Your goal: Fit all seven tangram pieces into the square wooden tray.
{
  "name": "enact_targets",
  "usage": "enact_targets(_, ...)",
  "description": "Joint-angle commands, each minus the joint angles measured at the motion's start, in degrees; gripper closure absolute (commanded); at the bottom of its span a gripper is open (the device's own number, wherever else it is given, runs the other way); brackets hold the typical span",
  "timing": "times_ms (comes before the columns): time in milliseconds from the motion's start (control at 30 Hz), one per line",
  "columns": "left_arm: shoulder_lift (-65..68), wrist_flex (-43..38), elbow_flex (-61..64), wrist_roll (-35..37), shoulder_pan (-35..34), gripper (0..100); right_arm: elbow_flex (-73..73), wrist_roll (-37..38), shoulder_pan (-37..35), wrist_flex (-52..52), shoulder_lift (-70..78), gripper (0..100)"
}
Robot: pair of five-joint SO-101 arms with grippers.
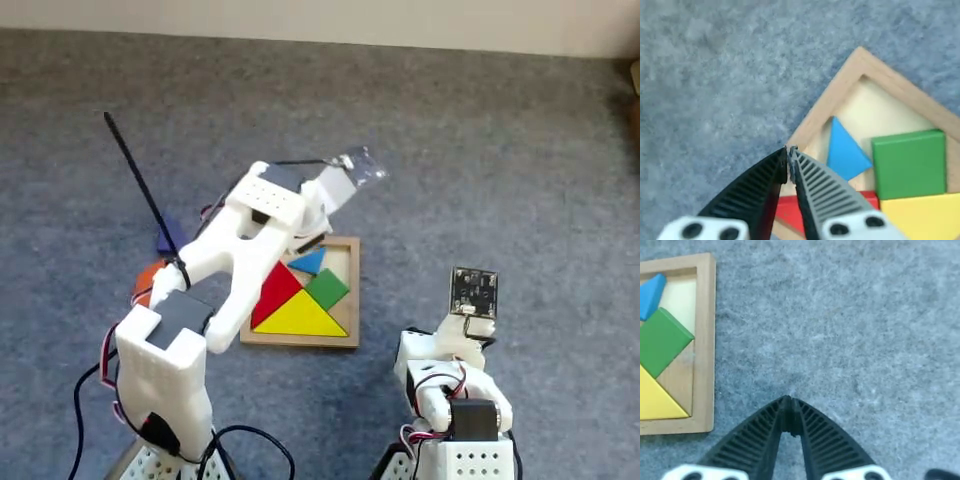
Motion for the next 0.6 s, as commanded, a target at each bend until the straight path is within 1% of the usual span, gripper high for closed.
enact_targets(0,-3.9,-0.7,-0.1,0.7,2.6,96,7.1,0.4,0.7,-0.9,-0.2,99.2)
enact_targets(233,-3.4,-0.4,1.2,0.7,4.0,96,7.1,0.4,0.7,-0.9,-0.2,99.2)
enact_targets(500,-4.0,-0.2,6.4,0.7,8.0,96,7.1,0.4,2.4,-0.9,-0.6,99.2)
enact_targets(567,-4.0,1.4,5.9,0.6,8.0,96,7.1,0.4,2.4,-0.9,-0.6,99.2)
